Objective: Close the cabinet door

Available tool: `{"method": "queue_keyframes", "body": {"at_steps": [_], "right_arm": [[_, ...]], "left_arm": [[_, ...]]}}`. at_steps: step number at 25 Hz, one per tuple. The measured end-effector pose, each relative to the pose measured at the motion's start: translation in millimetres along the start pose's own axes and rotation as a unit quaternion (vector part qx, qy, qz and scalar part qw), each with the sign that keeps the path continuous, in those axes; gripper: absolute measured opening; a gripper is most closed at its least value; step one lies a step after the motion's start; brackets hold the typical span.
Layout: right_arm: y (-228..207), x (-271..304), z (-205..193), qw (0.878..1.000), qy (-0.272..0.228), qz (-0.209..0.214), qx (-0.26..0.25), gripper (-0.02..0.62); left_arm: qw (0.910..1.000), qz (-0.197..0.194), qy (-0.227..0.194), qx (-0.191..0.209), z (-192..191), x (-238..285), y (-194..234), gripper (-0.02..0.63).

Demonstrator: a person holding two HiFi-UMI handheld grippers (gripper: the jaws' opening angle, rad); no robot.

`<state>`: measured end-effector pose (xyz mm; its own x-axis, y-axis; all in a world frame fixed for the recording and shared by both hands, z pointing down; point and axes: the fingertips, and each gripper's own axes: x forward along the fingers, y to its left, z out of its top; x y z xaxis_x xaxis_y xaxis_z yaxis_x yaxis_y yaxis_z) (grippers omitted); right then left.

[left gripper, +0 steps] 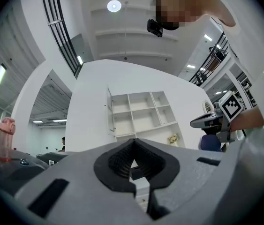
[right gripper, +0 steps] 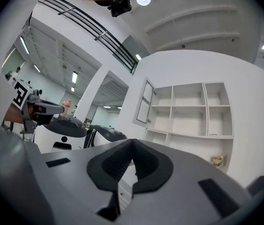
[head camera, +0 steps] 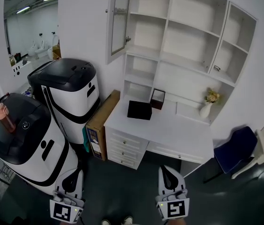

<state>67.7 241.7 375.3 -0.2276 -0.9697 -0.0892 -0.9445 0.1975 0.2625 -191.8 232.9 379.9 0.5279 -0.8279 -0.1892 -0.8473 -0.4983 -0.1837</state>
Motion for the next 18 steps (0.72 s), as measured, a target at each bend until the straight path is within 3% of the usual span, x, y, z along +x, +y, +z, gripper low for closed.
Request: {"method": "queue_keyframes", "body": {"at_steps": [4, 6, 13, 18], "right_arm": [[-9.2, 17.5, -3.6, 1.0, -0.003, 0.012, 0.0, 0.0], [-12.0, 26.4, -1.7, 1.0, -0.01, 0.025, -0.003, 0.057], [-23.0, 54.2, 3.0, 0.998, -0.03, 0.061, -0.003, 0.138], [-25.6, 75.1, 5.3, 0.995, -0.046, 0.091, -0.002, 0.15]], "left_arm": [[0.9999, 0.011, -0.002, -0.004, 1.5, 10.6, -4.0, 0.003], [0.9999, 0.014, -0.004, 0.001, 1.5, 15.2, -8.1, 0.003], [0.9994, 0.035, -0.001, 0.006, -2.8, 27.3, -21.9, 0.003], [0.9989, 0.044, 0.009, 0.01, -10.4, 36.1, -32.7, 0.003]]}}
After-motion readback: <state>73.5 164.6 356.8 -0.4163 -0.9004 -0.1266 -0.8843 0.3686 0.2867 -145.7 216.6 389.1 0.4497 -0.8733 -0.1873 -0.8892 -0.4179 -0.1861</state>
